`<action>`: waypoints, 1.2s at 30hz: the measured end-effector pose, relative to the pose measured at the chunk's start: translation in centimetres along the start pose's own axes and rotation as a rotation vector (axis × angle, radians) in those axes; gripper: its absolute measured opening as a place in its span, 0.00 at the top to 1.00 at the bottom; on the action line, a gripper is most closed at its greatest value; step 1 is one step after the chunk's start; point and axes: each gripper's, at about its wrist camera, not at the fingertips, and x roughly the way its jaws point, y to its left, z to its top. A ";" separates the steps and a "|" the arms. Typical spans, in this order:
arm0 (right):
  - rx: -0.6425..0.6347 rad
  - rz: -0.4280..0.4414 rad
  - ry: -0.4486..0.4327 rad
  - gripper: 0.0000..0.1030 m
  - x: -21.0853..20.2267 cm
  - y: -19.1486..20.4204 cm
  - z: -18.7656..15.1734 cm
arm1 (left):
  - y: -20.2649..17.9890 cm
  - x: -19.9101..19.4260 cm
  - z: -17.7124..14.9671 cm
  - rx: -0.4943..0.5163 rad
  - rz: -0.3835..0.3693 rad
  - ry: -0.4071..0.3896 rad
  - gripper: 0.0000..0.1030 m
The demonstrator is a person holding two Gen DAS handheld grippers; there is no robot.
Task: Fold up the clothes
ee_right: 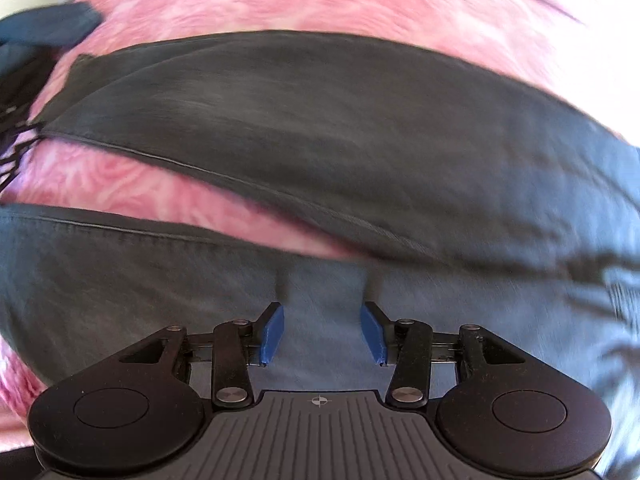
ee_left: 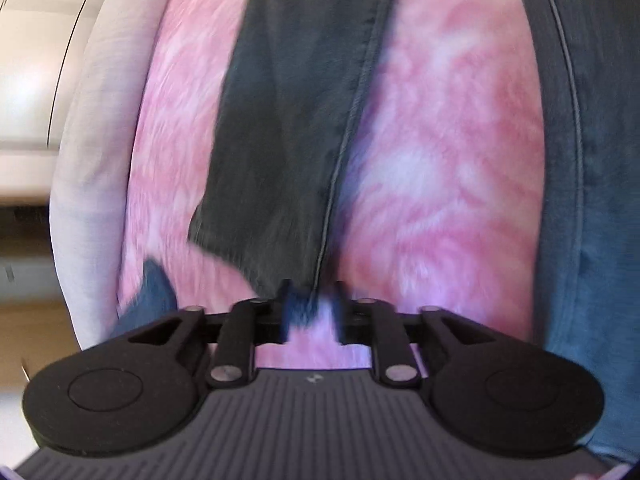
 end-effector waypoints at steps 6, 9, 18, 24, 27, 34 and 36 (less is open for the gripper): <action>0.134 -0.010 0.070 0.50 0.3 -2.9 -3.3 | 0.3 -5.0 -2.5 -0.229 -0.092 0.050 0.69; 0.118 -0.007 0.090 0.46 0.7 -3.4 -5.3 | -1.3 -8.1 -3.6 -0.290 -0.136 0.060 0.69; 0.101 -0.070 0.104 0.41 -1.2 -2.2 -8.8 | -8.3 -10.6 -5.4 -0.316 -0.258 0.063 0.70; 0.169 -0.093 0.184 0.37 -1.7 -3.3 -12.1 | -8.2 -10.7 -5.6 -0.301 -0.260 0.075 0.70; 0.257 -0.134 0.202 0.36 -2.9 -4.6 -13.2 | -8.0 -10.9 -5.7 -0.284 -0.273 0.091 0.70; 0.339 -0.218 0.133 0.36 -7.9 -6.6 -16.1 | -7.5 -13.2 -4.2 -0.273 -0.244 0.116 0.69; 0.308 -0.242 0.110 0.36 -9.4 -7.0 -16.7 | -7.6 -14.4 -3.3 -0.285 -0.230 0.122 0.68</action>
